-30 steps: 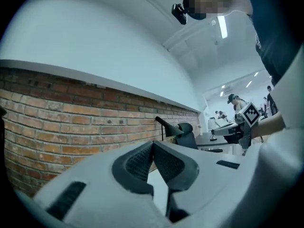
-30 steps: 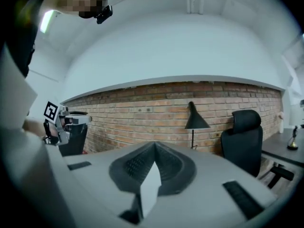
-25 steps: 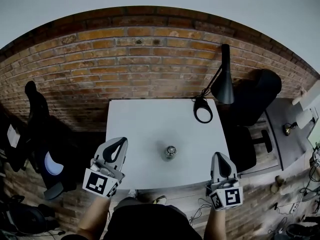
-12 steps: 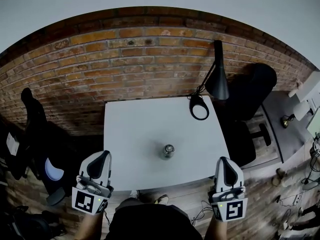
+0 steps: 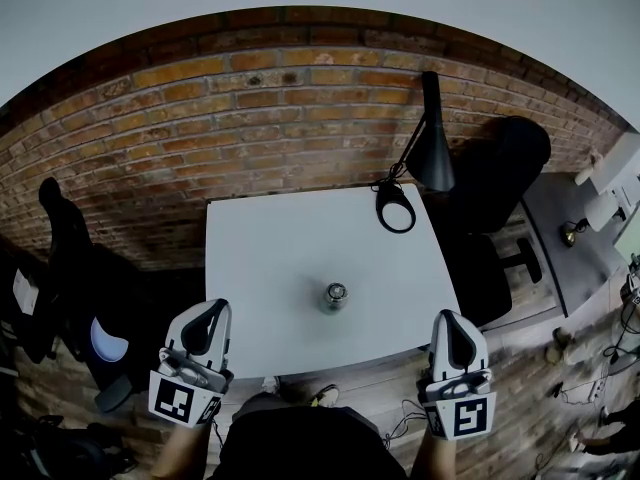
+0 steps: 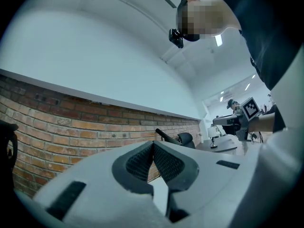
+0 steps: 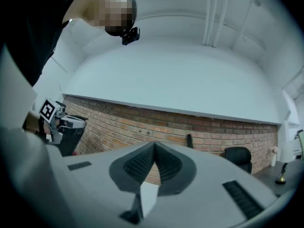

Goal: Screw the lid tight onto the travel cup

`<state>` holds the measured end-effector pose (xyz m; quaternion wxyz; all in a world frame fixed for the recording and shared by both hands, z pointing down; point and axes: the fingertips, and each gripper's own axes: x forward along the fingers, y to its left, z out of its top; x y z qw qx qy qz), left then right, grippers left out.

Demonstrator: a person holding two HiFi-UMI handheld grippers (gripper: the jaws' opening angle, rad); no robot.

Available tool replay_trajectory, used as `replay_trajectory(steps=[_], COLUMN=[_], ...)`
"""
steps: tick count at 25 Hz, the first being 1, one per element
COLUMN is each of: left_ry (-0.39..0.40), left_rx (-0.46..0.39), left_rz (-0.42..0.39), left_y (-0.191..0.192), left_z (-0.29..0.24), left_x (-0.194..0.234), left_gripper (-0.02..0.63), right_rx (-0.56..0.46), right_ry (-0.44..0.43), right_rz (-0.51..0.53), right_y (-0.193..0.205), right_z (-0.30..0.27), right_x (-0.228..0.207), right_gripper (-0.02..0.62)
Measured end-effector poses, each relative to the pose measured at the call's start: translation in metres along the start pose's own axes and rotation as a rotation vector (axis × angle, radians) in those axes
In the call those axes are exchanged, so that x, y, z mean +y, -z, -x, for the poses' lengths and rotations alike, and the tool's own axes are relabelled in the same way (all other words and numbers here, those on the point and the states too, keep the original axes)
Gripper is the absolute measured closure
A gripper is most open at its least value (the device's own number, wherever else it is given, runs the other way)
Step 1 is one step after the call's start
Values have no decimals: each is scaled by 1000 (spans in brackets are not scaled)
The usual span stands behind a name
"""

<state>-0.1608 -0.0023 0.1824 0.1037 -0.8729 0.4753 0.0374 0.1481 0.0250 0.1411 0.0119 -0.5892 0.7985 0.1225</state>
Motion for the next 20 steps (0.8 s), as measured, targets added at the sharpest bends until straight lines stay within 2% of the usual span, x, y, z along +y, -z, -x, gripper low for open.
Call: replay_trajectory(steps=[9, 12, 20], left_ry=[-18, -36, -26], left_rx=[-25, -9, -32], left_rz=[-8, -2, 5], left_y=[-4, -1, -5], left_z=[4, 3, -10], left_x=[-3, -2, -10], left_gripper=[583, 583, 583], right_rx=[17, 27, -19], right_ry=[-7, 3, 17], right_rz=[22, 25, -8], right_y=[8, 12, 4], right_z=[5, 5, -3], right_x=[0, -2, 4], right_gripper=[581, 581, 581])
